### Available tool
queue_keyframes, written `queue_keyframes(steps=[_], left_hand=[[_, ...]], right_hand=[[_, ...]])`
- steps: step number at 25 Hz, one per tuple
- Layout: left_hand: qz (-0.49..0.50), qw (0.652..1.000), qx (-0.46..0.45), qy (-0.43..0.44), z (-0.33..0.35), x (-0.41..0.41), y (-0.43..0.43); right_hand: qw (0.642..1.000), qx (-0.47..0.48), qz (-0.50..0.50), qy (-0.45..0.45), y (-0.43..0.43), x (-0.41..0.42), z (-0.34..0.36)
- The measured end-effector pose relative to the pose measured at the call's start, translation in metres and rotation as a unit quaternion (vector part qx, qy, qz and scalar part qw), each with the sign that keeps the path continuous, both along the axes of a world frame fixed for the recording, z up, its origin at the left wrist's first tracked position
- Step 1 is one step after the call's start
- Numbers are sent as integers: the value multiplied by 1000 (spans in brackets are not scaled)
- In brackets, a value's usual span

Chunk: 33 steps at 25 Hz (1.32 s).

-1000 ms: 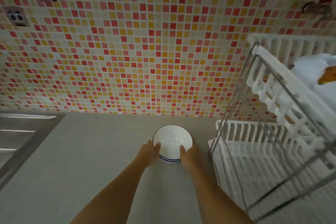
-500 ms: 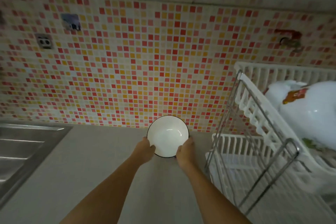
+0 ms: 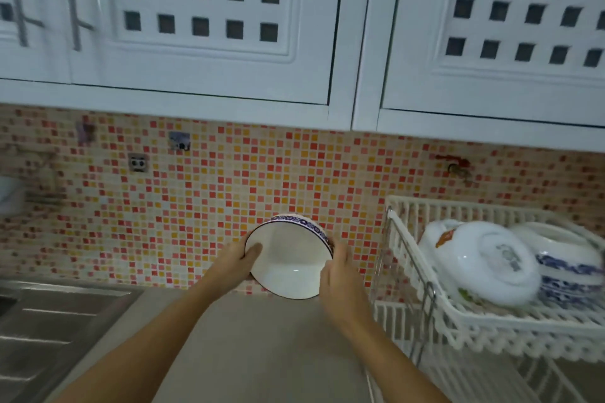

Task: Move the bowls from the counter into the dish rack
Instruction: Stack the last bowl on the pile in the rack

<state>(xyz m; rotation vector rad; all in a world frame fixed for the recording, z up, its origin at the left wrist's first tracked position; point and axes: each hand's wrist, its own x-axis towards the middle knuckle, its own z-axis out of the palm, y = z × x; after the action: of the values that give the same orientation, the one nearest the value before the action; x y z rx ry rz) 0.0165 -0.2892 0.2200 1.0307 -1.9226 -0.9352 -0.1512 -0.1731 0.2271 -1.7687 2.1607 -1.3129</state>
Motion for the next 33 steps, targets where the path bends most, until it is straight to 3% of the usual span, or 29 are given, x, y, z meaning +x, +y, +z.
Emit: queue_keyframes(steps=[5,11,15,18,21,22,26,29,31,33], left_hand=[[-29,991,-58,121,53,-27,33],[-23,959,-255,121,121,-114,95],[-60,941,-326,72,154,-193,141],[-251,938,-239,-8,169,-242,170],[-397,915,-37,59,173,-287,190],[-410,909,-19,73,171,-302,196],[-359,924,-120,-55,160,-344,221],[-302,941,-141,-62,148,-364,223],[-278,947,-148,-61,138,-373,222],[-247,952,-164,-74,129,-379,219]], right_hand=[[989,-125,6,83,46,-21,69],[971,-172,-18,163,104,-111,138],[957,-213,-19,196,155,-201,159],[951,-213,-40,220,192,-270,158],[946,-215,-35,241,222,-322,146],[942,-215,-28,258,228,-337,141],[934,-186,9,305,232,-383,122],[939,-168,36,299,227,-409,116],[958,-88,94,257,227,-424,114],[973,48,154,167,231,-430,110]])
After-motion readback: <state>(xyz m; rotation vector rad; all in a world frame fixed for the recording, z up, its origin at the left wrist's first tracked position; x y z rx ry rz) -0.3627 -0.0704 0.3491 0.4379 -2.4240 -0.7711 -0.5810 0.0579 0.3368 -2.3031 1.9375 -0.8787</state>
